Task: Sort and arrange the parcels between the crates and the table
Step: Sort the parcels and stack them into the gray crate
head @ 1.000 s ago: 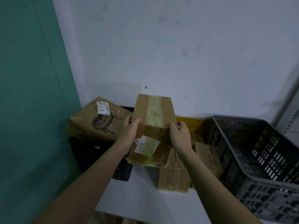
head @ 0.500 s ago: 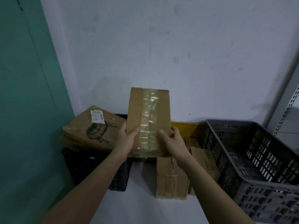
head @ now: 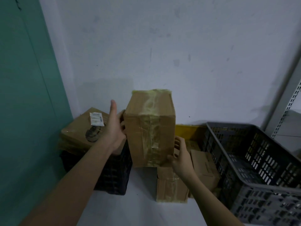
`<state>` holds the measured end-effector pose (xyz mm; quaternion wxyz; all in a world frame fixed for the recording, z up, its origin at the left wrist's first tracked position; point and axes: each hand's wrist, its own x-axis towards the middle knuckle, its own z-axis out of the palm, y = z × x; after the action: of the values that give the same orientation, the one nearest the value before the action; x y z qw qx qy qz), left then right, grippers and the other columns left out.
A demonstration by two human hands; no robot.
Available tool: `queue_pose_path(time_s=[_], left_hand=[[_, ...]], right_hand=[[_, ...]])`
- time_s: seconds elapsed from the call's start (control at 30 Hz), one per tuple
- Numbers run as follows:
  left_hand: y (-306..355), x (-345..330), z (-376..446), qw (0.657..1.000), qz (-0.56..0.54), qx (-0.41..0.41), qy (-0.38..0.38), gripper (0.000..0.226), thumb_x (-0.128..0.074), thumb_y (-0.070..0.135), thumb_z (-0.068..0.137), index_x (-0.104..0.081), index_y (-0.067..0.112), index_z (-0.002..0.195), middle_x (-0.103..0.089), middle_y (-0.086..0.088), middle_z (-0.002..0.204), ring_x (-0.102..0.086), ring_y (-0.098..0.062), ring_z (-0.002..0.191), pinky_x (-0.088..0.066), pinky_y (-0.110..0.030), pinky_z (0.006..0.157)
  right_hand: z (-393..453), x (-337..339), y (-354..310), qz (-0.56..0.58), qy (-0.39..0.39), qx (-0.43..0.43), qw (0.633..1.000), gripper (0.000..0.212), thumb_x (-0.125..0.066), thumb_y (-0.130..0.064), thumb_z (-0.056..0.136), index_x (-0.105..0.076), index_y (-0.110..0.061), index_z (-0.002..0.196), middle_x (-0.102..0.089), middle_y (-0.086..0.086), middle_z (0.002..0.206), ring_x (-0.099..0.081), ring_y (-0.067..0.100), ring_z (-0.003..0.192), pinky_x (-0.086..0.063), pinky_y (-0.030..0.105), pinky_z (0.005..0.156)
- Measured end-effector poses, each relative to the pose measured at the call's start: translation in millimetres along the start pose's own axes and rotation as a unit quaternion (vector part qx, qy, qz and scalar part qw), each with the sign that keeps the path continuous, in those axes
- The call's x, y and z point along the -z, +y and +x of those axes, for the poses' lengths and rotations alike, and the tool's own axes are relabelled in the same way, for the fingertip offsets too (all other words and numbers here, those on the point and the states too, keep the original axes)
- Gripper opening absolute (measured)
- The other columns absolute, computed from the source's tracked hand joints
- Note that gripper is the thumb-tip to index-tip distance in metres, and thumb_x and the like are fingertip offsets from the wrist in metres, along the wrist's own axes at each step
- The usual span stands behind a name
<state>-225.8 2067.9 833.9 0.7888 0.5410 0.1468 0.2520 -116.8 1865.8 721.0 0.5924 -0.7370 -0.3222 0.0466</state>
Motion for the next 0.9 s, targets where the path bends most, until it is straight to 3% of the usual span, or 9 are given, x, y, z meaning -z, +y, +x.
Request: queue_pose_path(time_s=[0.17, 0.23, 0.3, 0.37, 0.43, 0.5, 0.63, 0.77, 0.9], left_hand=[[-1, 5, -11, 0.984, 0.173, 0.032, -0.015, 0.026, -0.065, 0.026, 0.092, -0.067, 0.022, 0.118, -0.070, -0.003, 0.116, -0.062, -0.021, 0.109, -0.051, -0.037, 0.087], [-7, 16, -16, 0.982, 0.178, 0.021, -0.065, 0.047, -0.065, 0.004, 0.089, -0.058, 0.027, 0.129, -0.064, 0.001, 0.125, -0.062, -0.018, 0.111, -0.054, -0.031, 0.078], [-18, 31, -19, 0.964, 0.224, -0.014, -0.140, 0.077, -0.066, -0.012, 0.081, -0.046, 0.034, 0.139, -0.053, 0.009, 0.139, -0.054, -0.013, 0.126, -0.052, -0.032, 0.091], [-29, 41, -23, 0.942, 0.266, -0.032, -0.200, 0.099, -0.066, -0.023, 0.075, -0.033, 0.037, 0.147, -0.041, 0.016, 0.149, -0.043, -0.004, 0.135, -0.047, -0.025, 0.100], [-35, 48, -25, 0.944, 0.252, -0.025, -0.214, 0.103, -0.068, -0.023, 0.073, -0.030, 0.038, 0.147, -0.040, 0.019, 0.148, -0.044, 0.002, 0.133, -0.047, -0.020, 0.098], [-39, 49, -28, 0.964, 0.174, -0.004, -0.203, 0.094, -0.075, -0.007, 0.072, -0.037, 0.035, 0.146, -0.050, 0.008, 0.145, -0.051, -0.011, 0.132, -0.047, -0.032, 0.102], [-35, 43, -35, 0.989, 0.008, 0.066, -0.130, 0.052, -0.065, 0.034, 0.084, -0.058, 0.018, 0.132, -0.071, -0.006, 0.117, -0.059, -0.031, 0.117, -0.047, -0.047, 0.096], [-26, 47, -35, 0.988, -0.022, 0.100, -0.114, 0.063, -0.037, 0.066, 0.091, -0.060, 0.025, 0.133, -0.067, -0.006, 0.127, -0.061, -0.029, 0.120, -0.044, -0.058, 0.101], [-34, 51, -29, 0.993, 0.039, 0.097, -0.049, 0.052, -0.063, 0.037, 0.087, -0.059, 0.016, 0.134, -0.071, -0.005, 0.120, -0.067, -0.025, 0.110, -0.053, -0.043, 0.090]], right_hand=[[-1, 7, -13, 0.172, -0.043, -0.096, 0.979, 0.029, -0.049, 0.007, 0.096, -0.060, -0.013, 0.114, -0.070, 0.008, 0.114, -0.065, 0.025, 0.113, -0.057, 0.036, 0.089], [0, 10, -24, 0.264, -0.046, -0.170, 0.948, 0.024, -0.046, -0.021, 0.103, -0.061, -0.012, 0.119, -0.071, 0.015, 0.115, -0.066, 0.033, 0.109, -0.055, 0.042, 0.087], [3, 12, -24, 0.317, -0.086, -0.207, 0.922, 0.057, -0.032, -0.060, 0.100, -0.058, -0.022, 0.133, -0.066, 0.012, 0.126, -0.065, 0.031, 0.112, -0.053, 0.048, 0.087], [8, 9, -23, 0.317, -0.112, -0.198, 0.921, 0.079, -0.039, -0.081, 0.084, -0.045, -0.032, 0.145, -0.059, 0.005, 0.137, -0.062, 0.023, 0.111, -0.052, 0.054, 0.094], [9, 7, -23, 0.245, -0.094, -0.155, 0.952, 0.089, -0.065, -0.069, 0.076, -0.027, -0.041, 0.152, -0.051, -0.001, 0.144, -0.058, 0.019, 0.118, -0.050, 0.053, 0.101], [9, 7, -22, 0.171, -0.061, -0.087, 0.979, 0.093, -0.080, -0.045, 0.074, -0.024, -0.043, 0.147, -0.051, -0.005, 0.140, -0.058, 0.017, 0.121, -0.053, 0.044, 0.099], [6, 1, -19, 0.138, -0.068, -0.017, 0.988, 0.083, -0.082, -0.021, 0.078, -0.028, -0.039, 0.139, -0.053, -0.012, 0.132, -0.057, 0.006, 0.119, -0.056, 0.024, 0.087], [5, -7, -22, 0.117, -0.071, 0.006, 0.991, 0.078, -0.077, -0.001, 0.081, -0.031, -0.044, 0.127, -0.051, -0.015, 0.128, -0.057, -0.007, 0.112, -0.054, 0.015, 0.080], [6, -14, -29, 0.063, -0.122, 0.022, 0.990, 0.079, -0.073, 0.011, 0.082, -0.032, -0.042, 0.125, -0.047, -0.009, 0.136, -0.049, 0.002, 0.127, -0.053, 0.019, 0.091]])
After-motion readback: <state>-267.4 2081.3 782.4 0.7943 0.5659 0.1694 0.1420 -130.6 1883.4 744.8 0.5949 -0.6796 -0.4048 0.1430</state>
